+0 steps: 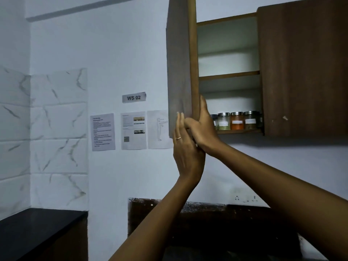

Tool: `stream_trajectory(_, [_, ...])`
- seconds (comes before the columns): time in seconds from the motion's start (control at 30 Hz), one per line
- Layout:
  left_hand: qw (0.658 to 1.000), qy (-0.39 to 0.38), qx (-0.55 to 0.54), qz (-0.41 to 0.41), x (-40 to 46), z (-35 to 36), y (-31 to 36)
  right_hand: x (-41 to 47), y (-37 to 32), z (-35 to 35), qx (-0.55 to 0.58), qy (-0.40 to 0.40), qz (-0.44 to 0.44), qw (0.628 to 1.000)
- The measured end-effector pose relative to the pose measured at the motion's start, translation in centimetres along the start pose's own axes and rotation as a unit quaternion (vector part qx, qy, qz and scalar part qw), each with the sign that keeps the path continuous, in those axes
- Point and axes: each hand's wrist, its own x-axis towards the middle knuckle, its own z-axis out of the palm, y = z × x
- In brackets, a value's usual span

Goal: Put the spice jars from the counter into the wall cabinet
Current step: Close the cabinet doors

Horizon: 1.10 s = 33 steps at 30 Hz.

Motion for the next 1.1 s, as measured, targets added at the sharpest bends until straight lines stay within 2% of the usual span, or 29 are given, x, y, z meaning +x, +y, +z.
stream_trajectory(0.17, [0.994,-0.069,-0.056,0.057,-1.0,4.9,2.4,-0.2,1.6,-6.3,-0.058,0.059,0.01,0.997])
stream_trajectory(0.3, [0.99,-0.104,-0.016,0.092,-1.5,9.2,3.3,-0.3,3.3,-10.8,-0.137,0.074,0.033,0.987])
stream_trajectory(0.47, [0.99,-0.095,0.018,0.101,-2.1,13.5,4.0,0.5,5.5,-13.8,-0.175,0.091,0.061,0.978])
stream_trajectory(0.6, [0.986,-0.082,0.089,0.118,-2.2,16.2,4.1,1.4,7.3,-15.4,-0.182,0.089,0.068,0.977])
stream_trajectory(0.87, [0.961,-0.062,0.229,0.143,-2.4,22.3,3.5,3.6,11.9,-19.3,-0.151,0.071,0.078,0.983])
stream_trajectory(1.1, [0.946,-0.039,0.281,0.157,-2.4,26.8,2.8,5.7,15.8,-21.7,-0.135,0.066,0.081,0.985])
